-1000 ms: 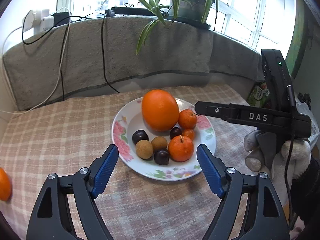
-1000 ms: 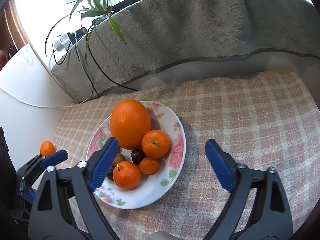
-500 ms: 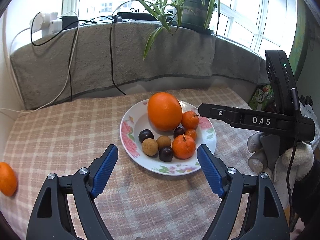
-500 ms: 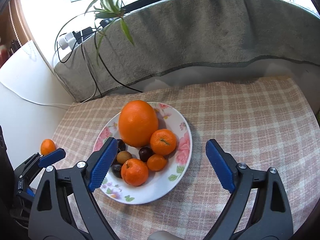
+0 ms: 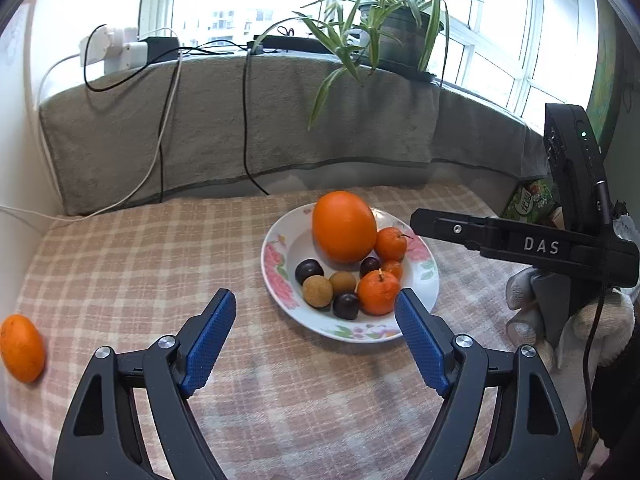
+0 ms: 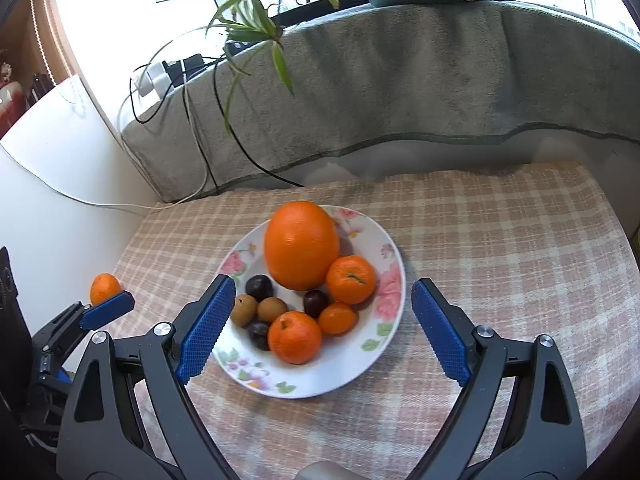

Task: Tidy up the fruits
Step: 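Withdraw both open tools from the plate toward the large loose orange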

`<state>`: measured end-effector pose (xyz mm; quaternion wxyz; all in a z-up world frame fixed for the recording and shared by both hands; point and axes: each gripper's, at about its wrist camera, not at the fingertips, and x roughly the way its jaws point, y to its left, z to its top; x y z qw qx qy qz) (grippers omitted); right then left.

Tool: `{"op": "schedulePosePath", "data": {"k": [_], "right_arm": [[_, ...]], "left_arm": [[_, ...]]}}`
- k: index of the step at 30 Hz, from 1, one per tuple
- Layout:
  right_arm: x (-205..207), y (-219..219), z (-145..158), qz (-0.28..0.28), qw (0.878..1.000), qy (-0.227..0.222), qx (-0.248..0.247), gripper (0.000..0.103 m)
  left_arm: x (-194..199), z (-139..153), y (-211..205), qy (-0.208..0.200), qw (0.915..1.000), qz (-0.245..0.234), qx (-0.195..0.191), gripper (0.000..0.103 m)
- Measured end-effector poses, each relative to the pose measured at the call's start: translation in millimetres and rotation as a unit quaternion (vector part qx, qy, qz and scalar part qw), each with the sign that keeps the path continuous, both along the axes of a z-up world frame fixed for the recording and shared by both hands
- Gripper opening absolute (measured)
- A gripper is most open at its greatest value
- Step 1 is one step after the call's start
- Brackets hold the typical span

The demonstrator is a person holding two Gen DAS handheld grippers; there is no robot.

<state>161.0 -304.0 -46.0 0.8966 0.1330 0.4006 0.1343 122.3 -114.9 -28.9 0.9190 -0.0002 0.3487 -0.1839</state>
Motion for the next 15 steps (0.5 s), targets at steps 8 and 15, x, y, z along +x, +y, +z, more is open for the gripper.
{"op": "schedulePosePath", "data": {"k": [8, 15], "right_arm": [[2, 30, 11, 0.026, 1.0, -0.01, -0.001, 0.092], [5, 66, 16, 0.062, 0.998, -0.016, 0.01, 0.092]], "left_arm": [[-7, 5, 32, -0.008, 0.9995, 0.026, -0.012, 0.082], [-14, 9, 66, -0.019, 0.998, 0.053, -0.029, 0.082]]}}
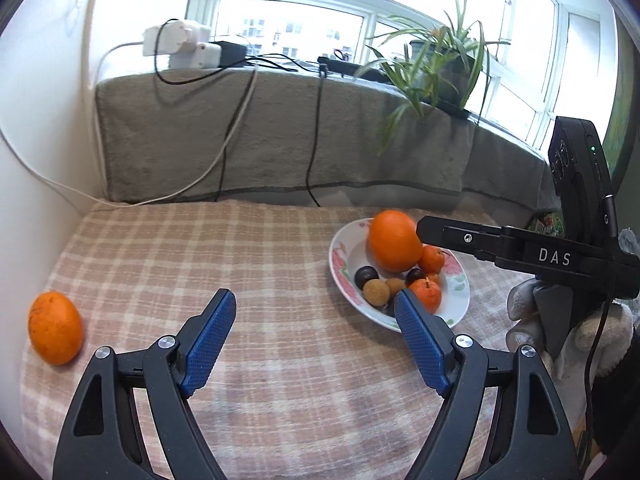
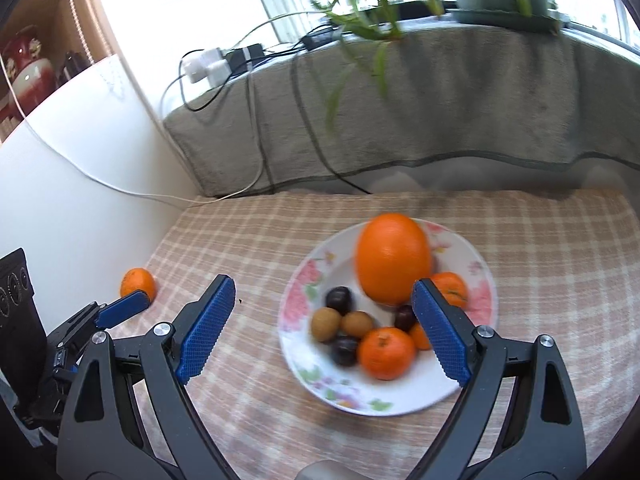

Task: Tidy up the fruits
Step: 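Withdraw both open tools from the plate toward the large loose orange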

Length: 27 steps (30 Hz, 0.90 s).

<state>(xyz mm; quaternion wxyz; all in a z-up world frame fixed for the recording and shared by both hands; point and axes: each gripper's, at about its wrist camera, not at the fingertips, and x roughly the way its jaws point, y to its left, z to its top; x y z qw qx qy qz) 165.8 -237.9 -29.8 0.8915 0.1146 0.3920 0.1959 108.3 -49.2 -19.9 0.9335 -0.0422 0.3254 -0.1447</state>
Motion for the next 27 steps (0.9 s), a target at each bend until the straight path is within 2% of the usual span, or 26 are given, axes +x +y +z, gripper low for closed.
{"op": "schedulePosePath", "data": {"k": [9, 15, 27], "right_arm": [[9, 52, 2, 0.05, 0.999, -0.005, -0.01, 0.092], [24, 83, -1, 0.094, 0.995, 0.012, 0.037, 0.092], [42, 165, -12, 0.182, 0.982, 0.029, 0.031, 0.092]], "left_arm": [[-14, 1, 43, -0.013, 0.9985, 0.049, -0.023, 0.082], [-28, -6, 77, -0.017, 0.9954, 0.081, -0.048, 0.082], [-45, -35, 147, 0.01, 0.9797, 0.19, -0.065, 0.082]]}}
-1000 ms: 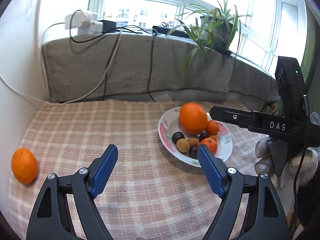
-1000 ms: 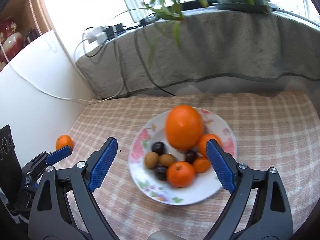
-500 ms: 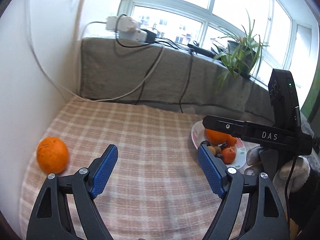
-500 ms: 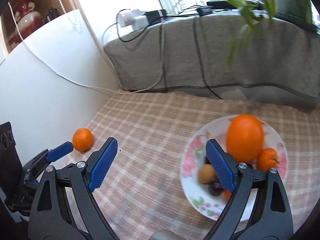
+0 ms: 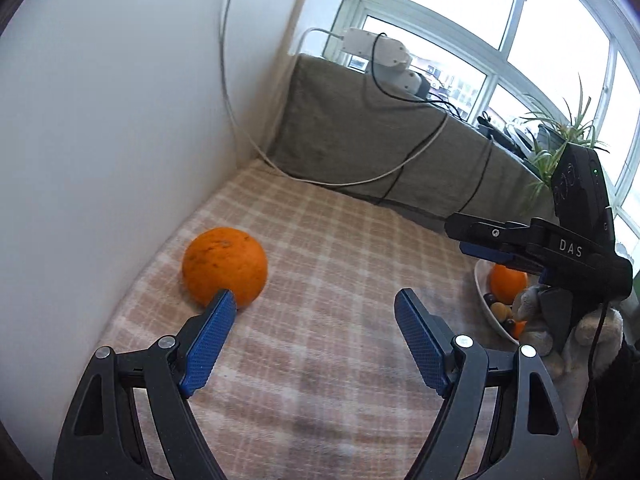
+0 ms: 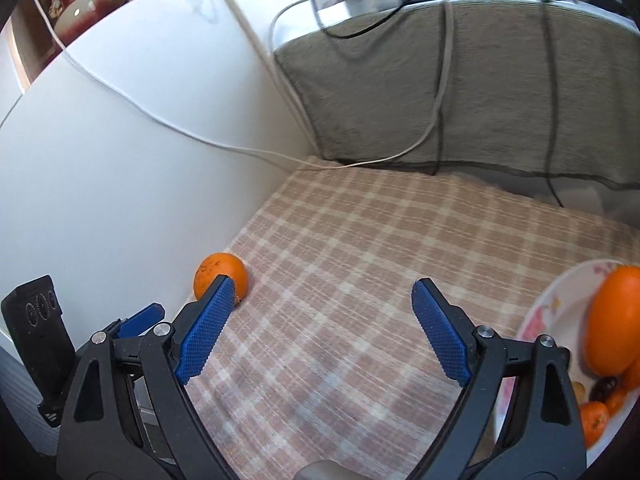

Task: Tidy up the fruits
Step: 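Withdraw both open tools from the plate toward the large loose orange, then close the right tool on the large orange while the left tool hovers beside it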

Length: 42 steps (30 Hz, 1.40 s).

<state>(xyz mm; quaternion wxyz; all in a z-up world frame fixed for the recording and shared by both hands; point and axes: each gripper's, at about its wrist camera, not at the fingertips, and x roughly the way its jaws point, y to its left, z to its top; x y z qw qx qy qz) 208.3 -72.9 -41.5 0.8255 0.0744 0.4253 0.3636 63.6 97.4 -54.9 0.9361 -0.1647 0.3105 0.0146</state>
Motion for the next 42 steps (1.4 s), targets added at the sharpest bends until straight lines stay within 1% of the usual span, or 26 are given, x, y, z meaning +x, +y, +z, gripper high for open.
{"op": "schedulePosePath", "data": {"k": [4, 7, 11, 13, 15, 21, 22, 24, 30, 33, 38, 40, 42], "right_arm": [[1, 30, -3, 0.035, 0.999, 0.001, -0.002, 0.092], [2, 53, -9, 0.062, 0.998, 0.009, -0.004, 0.092], [6, 78, -18, 0.093, 0.995, 0.029, -0.004, 0.092], [7, 90, -22, 0.107, 0.994, 0.038, -0.002, 0.087], [9, 101, -27, 0.12, 0.991, 0.051, 0.003, 0.086], [15, 127, -44, 0.135, 0.986, 0.094, 0.021, 0.085], [15, 130, -47, 0.137, 0.985, 0.1, 0.023, 0.084], [16, 138, -51, 0.141, 0.983, 0.111, 0.027, 0.079], [16, 152, -61, 0.149, 0.981, 0.125, 0.023, 0.079], [19, 156, -65, 0.149, 0.98, 0.131, 0.025, 0.077], [19, 158, -69, 0.149, 0.978, 0.14, 0.028, 0.073], [19, 159, -72, 0.15, 0.977, 0.148, 0.032, 0.067], [20, 161, -74, 0.152, 0.976, 0.152, 0.04, 0.065]], "left_arm": [[0, -11, 17, 0.012, 0.9997, 0.023, 0.0, 0.082], [2, -17, 23, 0.019, 0.9991, 0.036, 0.013, 0.081], [8, -23, 25, 0.027, 0.9987, 0.032, 0.028, 0.08], [10, -27, 26, 0.028, 0.9987, 0.031, 0.031, 0.08], [14, -32, 29, 0.031, 0.9987, 0.03, 0.028, 0.08], [25, -49, 45, 0.04, 0.9985, 0.038, -0.001, 0.079], [26, -50, 46, 0.041, 0.9984, 0.038, -0.001, 0.076], [28, -53, 48, 0.043, 0.9985, 0.035, 0.001, 0.074], [33, -59, 46, 0.047, 0.9987, 0.02, 0.002, 0.071], [36, -61, 47, 0.049, 0.9986, 0.019, -0.001, 0.068], [41, -60, 47, 0.051, 0.9984, 0.02, 0.008, 0.068], [42, -60, 48, 0.054, 0.9982, 0.022, 0.01, 0.068], [43, -61, 49, 0.057, 0.998, 0.023, 0.012, 0.068]]}}
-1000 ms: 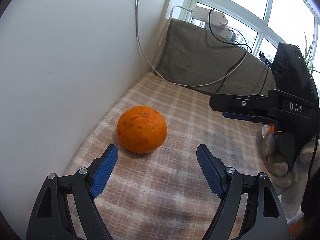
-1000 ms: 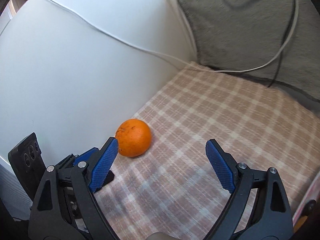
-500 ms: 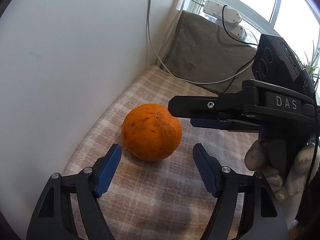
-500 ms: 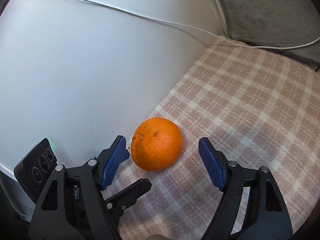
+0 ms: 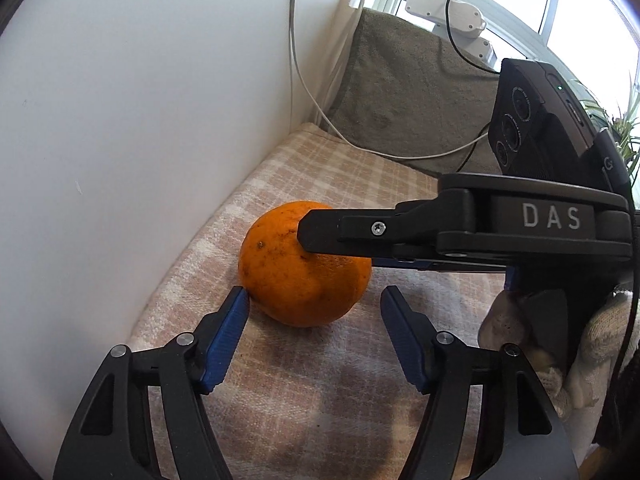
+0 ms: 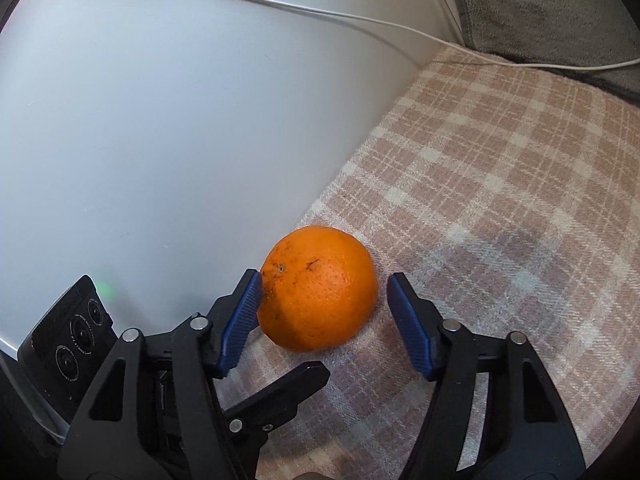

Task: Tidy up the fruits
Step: 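Close the right tool on the large orange while the left tool hovers beside it, then lift the large orange with the right tool and carry it onto the plate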

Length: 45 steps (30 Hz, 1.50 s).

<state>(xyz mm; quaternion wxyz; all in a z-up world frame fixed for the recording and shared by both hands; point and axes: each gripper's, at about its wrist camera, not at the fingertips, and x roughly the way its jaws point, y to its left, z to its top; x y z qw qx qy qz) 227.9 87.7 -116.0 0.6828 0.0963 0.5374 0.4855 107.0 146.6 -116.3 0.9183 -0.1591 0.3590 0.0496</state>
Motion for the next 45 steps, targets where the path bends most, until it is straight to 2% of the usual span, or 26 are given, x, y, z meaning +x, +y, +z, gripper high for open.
{"op": "schedulePosePath", "data": {"k": [4, 11, 22, 29, 38, 45], "right_arm": [[-5, 6, 0, 0.003, 1.0, -0.01, -0.003, 0.064], [-20, -3, 6, -0.004, 1.0, -0.012, 0.0, 0.062], [-24, -31, 13, -0.021, 1.0, -0.019, 0.008, 0.061], [-30, -51, 31, -0.034, 0.999, -0.034, 0.01, 0.061], [-49, -91, 53, -0.06, 0.996, -0.058, 0.024, 0.061], [-61, -146, 63, -0.104, 0.992, -0.065, 0.032, 0.061]], "left_arm": [[1, -2, 4, 0.004, 1.0, 0.003, -0.007, 0.066], [-1, 2, 0, 0.003, 1.0, 0.002, 0.001, 0.064], [-10, 15, -17, -0.016, 0.9997, -0.014, 0.008, 0.064], [-16, 26, -35, -0.03, 0.9991, -0.028, 0.012, 0.064], [-26, 45, -65, -0.049, 0.9971, -0.054, 0.023, 0.064], [-27, 54, -103, -0.059, 0.9934, -0.094, 0.026, 0.063]]}}
